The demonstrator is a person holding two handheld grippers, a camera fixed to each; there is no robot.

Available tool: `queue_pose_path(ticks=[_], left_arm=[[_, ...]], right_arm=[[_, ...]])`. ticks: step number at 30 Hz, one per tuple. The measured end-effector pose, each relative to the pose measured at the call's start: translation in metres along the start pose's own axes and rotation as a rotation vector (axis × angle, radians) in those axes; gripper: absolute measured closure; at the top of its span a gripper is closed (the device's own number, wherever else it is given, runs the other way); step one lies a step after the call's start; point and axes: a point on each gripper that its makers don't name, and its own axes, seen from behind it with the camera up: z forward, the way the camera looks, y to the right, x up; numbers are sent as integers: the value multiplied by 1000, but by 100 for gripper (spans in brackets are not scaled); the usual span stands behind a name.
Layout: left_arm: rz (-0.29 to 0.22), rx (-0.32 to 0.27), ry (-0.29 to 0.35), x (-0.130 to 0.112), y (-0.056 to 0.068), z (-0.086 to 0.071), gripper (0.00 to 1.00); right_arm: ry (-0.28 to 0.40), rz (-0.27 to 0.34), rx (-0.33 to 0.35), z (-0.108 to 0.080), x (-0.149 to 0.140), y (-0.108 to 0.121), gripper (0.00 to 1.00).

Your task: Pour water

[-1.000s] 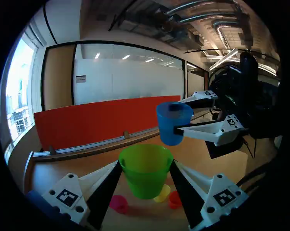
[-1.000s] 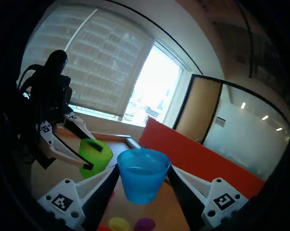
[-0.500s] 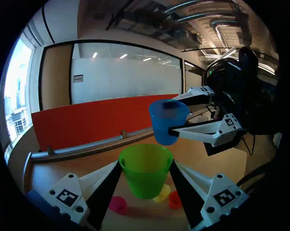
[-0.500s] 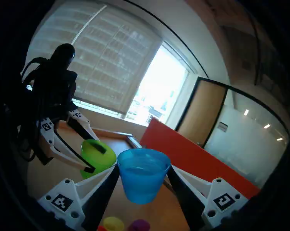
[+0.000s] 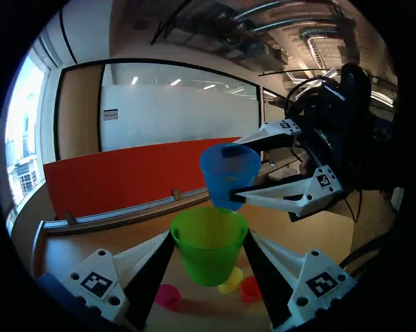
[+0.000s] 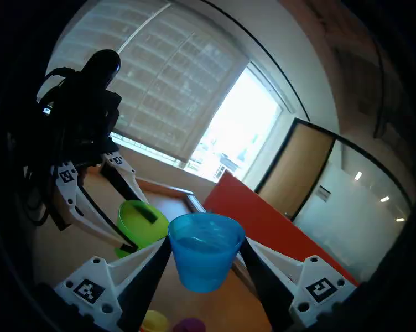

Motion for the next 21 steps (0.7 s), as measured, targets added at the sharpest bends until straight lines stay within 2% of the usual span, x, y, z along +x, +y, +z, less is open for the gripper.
queue_pose_path(ticks=[21], left_arm=[[5,-13,7,6,5,0,15]], right_arm=[[-6,-155,13,9,9,5,9]])
